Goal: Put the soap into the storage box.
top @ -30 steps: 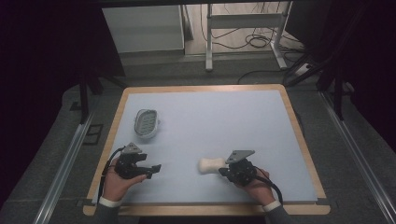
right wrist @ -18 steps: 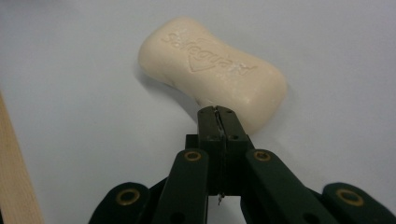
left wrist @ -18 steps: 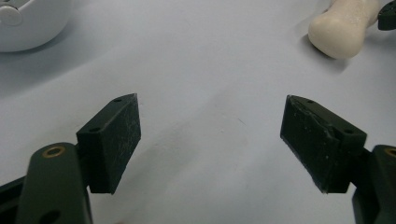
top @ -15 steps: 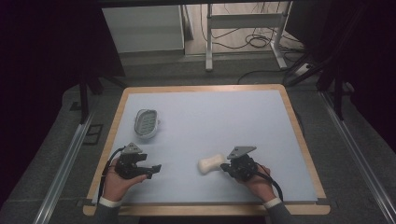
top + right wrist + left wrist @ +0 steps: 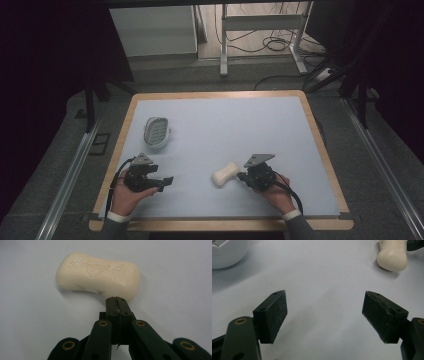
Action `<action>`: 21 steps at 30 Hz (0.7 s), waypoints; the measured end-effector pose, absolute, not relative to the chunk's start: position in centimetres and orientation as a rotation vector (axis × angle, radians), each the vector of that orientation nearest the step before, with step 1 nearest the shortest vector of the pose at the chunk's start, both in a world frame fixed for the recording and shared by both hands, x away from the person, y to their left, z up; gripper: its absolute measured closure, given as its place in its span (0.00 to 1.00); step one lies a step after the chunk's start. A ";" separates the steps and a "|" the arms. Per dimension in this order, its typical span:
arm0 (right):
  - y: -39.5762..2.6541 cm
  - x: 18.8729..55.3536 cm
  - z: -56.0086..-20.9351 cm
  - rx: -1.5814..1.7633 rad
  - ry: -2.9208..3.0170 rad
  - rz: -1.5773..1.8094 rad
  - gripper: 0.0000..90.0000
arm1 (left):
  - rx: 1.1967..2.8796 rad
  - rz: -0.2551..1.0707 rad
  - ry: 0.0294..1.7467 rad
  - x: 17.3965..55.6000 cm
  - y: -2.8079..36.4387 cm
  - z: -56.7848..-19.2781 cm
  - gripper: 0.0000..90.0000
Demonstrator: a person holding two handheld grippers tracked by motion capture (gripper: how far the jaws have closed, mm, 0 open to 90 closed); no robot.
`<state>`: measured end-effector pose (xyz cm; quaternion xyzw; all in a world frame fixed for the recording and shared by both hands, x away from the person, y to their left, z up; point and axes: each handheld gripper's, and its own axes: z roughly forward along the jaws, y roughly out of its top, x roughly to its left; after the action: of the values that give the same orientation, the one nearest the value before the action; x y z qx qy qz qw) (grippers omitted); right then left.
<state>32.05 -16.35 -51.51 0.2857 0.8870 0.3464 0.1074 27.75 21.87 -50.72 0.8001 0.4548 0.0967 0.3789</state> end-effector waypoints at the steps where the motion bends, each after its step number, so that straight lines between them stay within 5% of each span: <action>1: -16.5 32.0 -51.4 0.843 2.605 1.028 1.00 | 2.044 0.244 1.159 27.7 21.8 -50.7 0.23; 15: -21.8 31.7 -50.2 0.996 2.476 1.082 0.99 | 2.067 0.218 1.143 27.8 20.3 -50.8 0.22; 21: -24.4 32.0 -50.1 1.075 2.414 1.091 0.91 | 2.086 0.197 1.130 28.1 19.2 -51.0 0.22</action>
<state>31.95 -24.45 -50.08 0.3722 0.8359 0.3779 0.1409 28.09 19.22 -51.01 0.8135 0.4408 0.0767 0.3715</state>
